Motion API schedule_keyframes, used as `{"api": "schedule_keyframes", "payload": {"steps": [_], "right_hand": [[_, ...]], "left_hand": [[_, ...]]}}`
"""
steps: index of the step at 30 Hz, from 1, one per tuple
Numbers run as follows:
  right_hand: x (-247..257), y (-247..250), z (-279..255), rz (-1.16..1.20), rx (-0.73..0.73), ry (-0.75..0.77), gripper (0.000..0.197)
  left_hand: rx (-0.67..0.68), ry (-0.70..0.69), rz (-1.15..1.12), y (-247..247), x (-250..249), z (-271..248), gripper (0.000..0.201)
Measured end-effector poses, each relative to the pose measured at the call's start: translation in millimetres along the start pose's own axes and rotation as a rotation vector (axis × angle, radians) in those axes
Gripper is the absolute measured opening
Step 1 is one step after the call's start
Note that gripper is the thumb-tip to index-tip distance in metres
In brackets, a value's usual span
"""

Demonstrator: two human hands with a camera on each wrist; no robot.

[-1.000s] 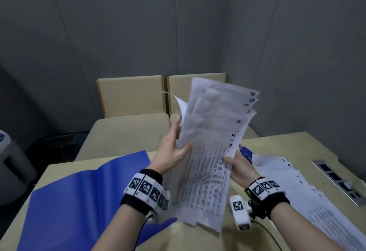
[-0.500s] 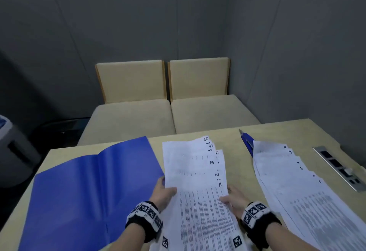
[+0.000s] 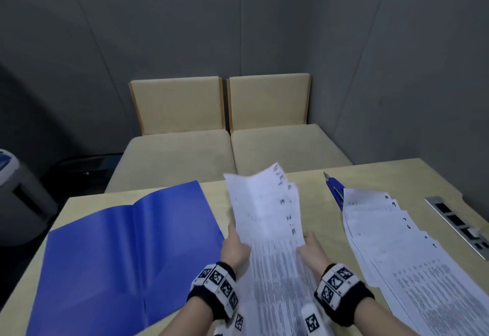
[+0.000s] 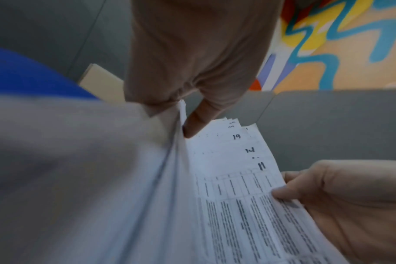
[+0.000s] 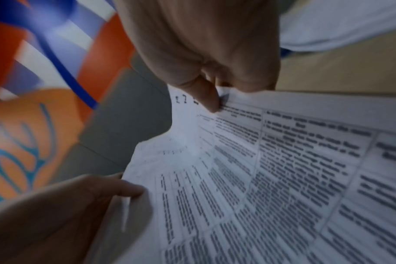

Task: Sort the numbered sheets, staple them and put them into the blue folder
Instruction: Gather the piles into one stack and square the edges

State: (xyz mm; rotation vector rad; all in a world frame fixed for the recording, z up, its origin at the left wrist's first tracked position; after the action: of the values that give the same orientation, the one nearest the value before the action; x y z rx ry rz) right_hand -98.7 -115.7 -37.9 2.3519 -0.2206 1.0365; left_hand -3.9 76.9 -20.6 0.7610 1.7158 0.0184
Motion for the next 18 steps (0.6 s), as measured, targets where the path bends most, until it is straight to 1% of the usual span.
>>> {"api": "schedule_keyframes", "payload": {"steps": [1,3,5,7,9,11,13,15,16,18], "right_hand": [[18,12,-6,0.075,-0.036,0.056,0.032],[59,40,-18,0.231,-0.099,0.2,0.034],[95,69,-29,0.375,-0.166,0.348,0.034],[122,91,-40,0.472,-0.214,0.456,0.028],[137,102,-51,0.56,-0.217,0.527,0.024],[141,99,-57,0.611,-0.162,0.551,0.027],[133,88,-53,0.609,-0.09,0.522,0.04],[120,81,-49,0.603,-0.066,0.483,0.052],[115,80,-48,0.61,-0.064,0.468,0.051],[111,83,-48,0.626,-0.076,0.454,0.042]], "left_hand": [[-0.044,-0.053,-0.006,7,-22,2,0.062],[-0.152,-0.195,0.022,24,-71,2,0.053],[-0.265,-0.358,0.037,40,-119,-3,0.049],[-0.347,-0.514,0.008,48,-155,-11,0.047],[-0.388,-0.637,-0.032,49,-175,-17,0.042],[-0.38,-0.669,-0.065,43,-178,-20,0.041],[-0.36,-0.632,-0.072,34,-167,-20,0.042],[-0.346,-0.566,-0.071,29,-150,-18,0.047],[-0.34,-0.537,-0.074,28,-142,-16,0.05],[-0.317,-0.503,-0.084,27,-134,-11,0.056]]}}
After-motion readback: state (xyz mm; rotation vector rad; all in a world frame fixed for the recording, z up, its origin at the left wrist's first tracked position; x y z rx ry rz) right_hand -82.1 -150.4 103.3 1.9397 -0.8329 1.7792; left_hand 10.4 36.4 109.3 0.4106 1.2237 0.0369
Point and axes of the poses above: each hand's wrist, its own z-axis towards the middle knuckle, its own y-axis out of the back of the hand, x = y × z, the point moved 9 cm from there along z, towards the middle knuckle, and after that the axes turned 6 degrees about -y, right-handed, at the moved point
